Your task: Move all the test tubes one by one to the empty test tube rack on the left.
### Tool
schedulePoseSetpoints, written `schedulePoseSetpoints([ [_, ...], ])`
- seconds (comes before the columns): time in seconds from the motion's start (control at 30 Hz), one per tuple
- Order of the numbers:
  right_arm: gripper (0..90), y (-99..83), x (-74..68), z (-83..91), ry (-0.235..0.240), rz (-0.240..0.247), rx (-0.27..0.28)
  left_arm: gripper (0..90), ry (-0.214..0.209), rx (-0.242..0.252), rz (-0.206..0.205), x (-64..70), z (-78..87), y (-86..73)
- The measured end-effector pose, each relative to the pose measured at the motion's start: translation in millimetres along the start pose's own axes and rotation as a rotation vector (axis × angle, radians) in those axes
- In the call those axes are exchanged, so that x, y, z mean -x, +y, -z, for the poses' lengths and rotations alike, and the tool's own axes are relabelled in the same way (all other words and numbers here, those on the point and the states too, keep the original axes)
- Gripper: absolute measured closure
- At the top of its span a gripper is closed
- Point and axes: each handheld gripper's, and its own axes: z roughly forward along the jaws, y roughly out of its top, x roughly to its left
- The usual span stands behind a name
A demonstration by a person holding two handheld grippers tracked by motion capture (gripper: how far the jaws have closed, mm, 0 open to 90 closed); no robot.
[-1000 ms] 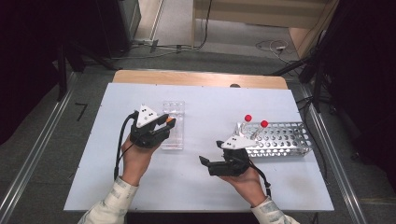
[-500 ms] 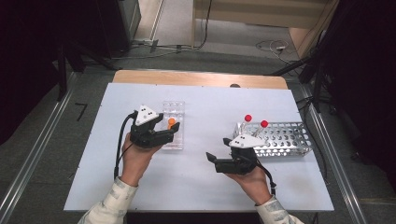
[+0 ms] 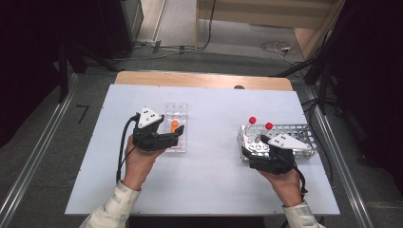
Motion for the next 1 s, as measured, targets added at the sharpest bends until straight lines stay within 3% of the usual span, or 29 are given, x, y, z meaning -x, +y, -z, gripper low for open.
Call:
schedulePoseSetpoints([
  [0.23,13.3,-4.7,26.7,2.4,-0.084,-0.052,-0.008,23.4,0.001,0.0,0.002,-0.6,0.2,-0.2],
  [0.37,15.0,-6.3,40.0,-7.2,-0.094,-0.074,-0.033,23.7,0.001,-0.006,0.001,0.4,-1.7,-0.9],
  [0.63,33.4,-7.0,50.0,-22.2,-0.109,-0.092,-0.02,24.1,0.001,-0.011,-0.001,1.1,-3.3,-1.6],
  [1.0,58.4,-6.8,53.8,-33.6,-0.133,-0.068,-0.027,24.3,-0.002,-0.005,0.004,0.9,-2.3,-1.3],
])
